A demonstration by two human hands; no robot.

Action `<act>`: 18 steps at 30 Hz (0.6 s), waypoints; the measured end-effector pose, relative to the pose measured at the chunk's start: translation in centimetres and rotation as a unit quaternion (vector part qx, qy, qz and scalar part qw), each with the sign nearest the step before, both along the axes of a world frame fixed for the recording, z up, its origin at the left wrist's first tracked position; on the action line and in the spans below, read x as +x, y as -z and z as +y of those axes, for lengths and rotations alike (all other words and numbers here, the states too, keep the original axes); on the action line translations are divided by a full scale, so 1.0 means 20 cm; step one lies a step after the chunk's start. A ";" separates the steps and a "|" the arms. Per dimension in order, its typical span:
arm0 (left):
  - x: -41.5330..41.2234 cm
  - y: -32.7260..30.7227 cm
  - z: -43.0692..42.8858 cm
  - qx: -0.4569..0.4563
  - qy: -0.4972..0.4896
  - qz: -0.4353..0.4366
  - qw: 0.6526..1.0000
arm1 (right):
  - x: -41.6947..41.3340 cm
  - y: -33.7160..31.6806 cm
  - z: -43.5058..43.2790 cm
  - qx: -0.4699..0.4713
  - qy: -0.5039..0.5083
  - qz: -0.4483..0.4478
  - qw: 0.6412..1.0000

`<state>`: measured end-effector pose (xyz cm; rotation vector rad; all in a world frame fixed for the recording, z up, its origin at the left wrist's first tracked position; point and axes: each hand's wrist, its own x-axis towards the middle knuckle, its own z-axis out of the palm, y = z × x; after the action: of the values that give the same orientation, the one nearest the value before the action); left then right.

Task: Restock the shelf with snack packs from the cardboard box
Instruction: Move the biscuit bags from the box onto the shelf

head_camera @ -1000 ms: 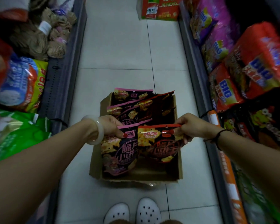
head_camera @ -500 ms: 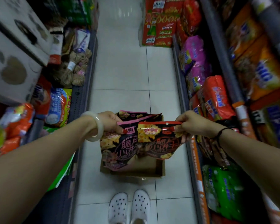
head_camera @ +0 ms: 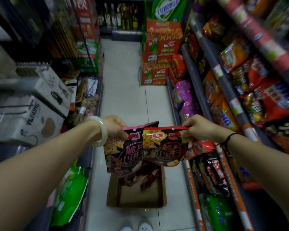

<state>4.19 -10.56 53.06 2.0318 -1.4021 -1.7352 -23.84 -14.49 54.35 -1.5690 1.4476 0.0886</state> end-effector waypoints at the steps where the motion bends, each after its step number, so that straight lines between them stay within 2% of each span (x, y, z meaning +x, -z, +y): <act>1: 0.00 -0.07 -0.02 -0.010 0.008 -0.006 1.000 | 0.00 -0.06 0.00 -0.007 0.004 -0.003 1.000; 9: -0.06 -0.64 -0.10 -0.084 0.061 -0.038 0.994 | -0.04 -0.57 -0.02 -0.075 0.016 -0.027 0.997; 18: -0.12 -1.22 -0.17 -0.186 0.119 -0.080 0.972 | -0.16 -1.14 0.01 -0.143 0.050 -0.045 0.987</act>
<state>1.73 -13.96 77.43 1.8909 -1.9227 -1.2720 -27.05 -14.34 77.14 -1.7017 1.5152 -0.2574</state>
